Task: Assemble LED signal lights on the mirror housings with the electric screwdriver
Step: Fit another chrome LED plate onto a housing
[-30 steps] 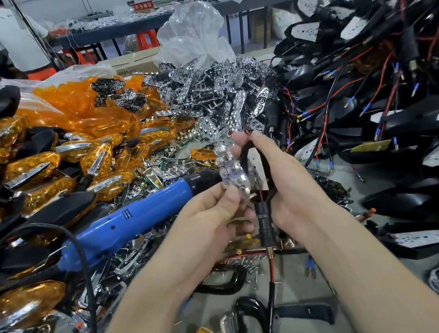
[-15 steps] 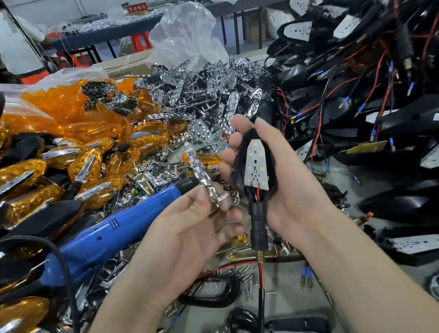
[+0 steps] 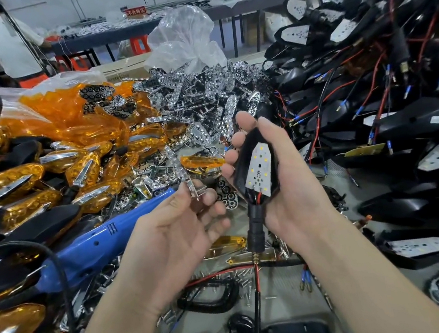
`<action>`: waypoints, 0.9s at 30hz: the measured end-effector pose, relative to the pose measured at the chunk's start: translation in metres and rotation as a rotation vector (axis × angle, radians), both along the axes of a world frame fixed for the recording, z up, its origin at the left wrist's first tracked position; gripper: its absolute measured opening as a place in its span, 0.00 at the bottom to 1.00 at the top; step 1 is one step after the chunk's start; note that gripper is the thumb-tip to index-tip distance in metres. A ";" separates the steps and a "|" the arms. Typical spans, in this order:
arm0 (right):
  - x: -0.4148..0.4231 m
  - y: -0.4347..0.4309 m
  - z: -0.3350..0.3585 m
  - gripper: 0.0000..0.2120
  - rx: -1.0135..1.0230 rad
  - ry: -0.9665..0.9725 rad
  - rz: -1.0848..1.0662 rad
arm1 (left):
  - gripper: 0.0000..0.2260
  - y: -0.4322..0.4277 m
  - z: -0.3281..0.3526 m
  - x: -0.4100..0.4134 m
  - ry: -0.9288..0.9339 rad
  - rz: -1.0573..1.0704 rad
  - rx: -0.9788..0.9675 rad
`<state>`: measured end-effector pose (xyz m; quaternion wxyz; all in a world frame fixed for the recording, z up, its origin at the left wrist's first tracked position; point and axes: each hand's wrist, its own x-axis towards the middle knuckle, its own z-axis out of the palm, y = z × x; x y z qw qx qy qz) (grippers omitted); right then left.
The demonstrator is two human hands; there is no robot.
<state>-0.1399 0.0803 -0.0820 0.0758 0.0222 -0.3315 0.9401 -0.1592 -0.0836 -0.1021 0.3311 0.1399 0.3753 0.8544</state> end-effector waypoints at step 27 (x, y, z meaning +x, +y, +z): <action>-0.002 0.006 -0.002 0.15 -0.176 -0.036 -0.052 | 0.14 0.006 0.010 0.005 -0.064 0.125 -0.103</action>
